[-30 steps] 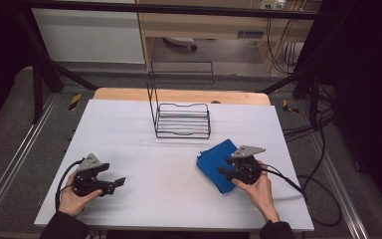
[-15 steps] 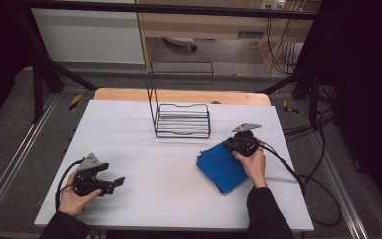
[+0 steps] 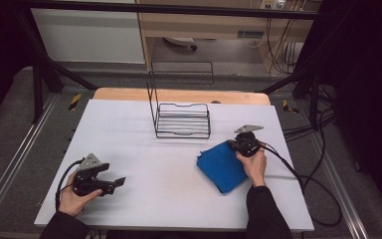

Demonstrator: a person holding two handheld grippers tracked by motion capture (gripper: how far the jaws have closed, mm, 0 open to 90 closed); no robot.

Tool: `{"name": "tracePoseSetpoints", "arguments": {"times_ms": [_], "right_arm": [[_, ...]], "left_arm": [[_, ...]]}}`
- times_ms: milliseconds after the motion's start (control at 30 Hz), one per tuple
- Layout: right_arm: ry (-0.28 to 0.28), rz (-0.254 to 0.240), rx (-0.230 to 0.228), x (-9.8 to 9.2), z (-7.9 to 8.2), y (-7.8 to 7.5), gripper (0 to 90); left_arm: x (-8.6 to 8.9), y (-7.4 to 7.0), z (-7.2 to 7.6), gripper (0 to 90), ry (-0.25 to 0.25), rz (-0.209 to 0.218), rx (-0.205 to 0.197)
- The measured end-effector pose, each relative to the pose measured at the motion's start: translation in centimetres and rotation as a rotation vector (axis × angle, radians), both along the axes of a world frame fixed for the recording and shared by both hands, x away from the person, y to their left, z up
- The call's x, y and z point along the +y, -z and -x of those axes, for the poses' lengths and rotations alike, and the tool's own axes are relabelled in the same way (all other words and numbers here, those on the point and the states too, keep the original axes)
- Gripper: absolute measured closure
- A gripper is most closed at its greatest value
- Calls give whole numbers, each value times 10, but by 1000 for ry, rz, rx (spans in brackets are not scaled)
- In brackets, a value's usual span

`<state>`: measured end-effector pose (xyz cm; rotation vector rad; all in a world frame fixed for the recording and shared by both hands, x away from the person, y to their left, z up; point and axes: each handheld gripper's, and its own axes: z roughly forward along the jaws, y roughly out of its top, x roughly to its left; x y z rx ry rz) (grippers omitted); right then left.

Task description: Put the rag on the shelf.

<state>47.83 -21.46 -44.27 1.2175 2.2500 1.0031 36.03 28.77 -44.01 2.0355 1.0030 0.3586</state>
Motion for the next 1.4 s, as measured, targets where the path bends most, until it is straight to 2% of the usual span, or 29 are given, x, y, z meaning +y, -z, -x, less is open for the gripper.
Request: {"name": "tracePoseSetpoints", "arguments": {"times_ms": [133, 200, 233, 300, 333, 367, 467, 500, 567, 667, 733, 933, 1167, 1233, 1300, 1333, 1400], "right_arm": [[41, -7, -30, -5, 1, -7, 900], [33, -16, -27, -6, 0, -8, 900], [15, -25, -33, -6, 1, -8, 900], [-43, -60, -36, -3, 2, -6, 817], [-65, -84, -18, -2, 3, -5, 778], [-85, -88, -5, 0, 4, -4, 751], [-116, -60, 33, 4, 6, 2, 693], [-124, -41, 36, 5, 7, 4, 699], [-127, -35, 31, 7, 7, 7, 747], [-116, -34, 19, 8, 8, 8, 874], [-110, -35, 14, 7, 9, 6, 896], [-74, -55, -17, 3, 11, -1, 900], [-27, -46, -52, 0, 8, -3, 900], [-12, -28, -59, 0, 6, -2, 899], [-5, 17, -53, 1, 5, 1, 892], [-5, 17, -53, 1, 5, 1, 892], [1, 31, -46, 1, 6, 2, 836]], "left_arm": [[0, 0, 0, 126, -2, 2, 1], [0, 0, 0, 126, 1, 0, 0], [0, 0, 0, 126, 0, 2, 0], [0, 0, 0, 126, -1, 1, 1], [0, 0, 0, 126, -3, 3, 1], [0, 0, 0, 126, -3, 2, 1], [-1, 0, 0, 126, -2, 1, 0], [-1, 0, 0, 126, -1, 0, 1], [-1, 0, 0, 126, -2, -1, 1], [-1, 0, 0, 126, -2, 0, 1], [0, 0, 0, 126, -1, 0, 0], [0, 0, 0, 127, 0, 0, 0], [0, 0, 0, 126, -2, 2, 0], [0, 0, 0, 126, -2, 2, 1], [0, 0, 0, 126, -2, 2, 1], [0, 0, 0, 126, -2, 2, 1], [0, 0, 0, 126, 1, 0, 0]]}}
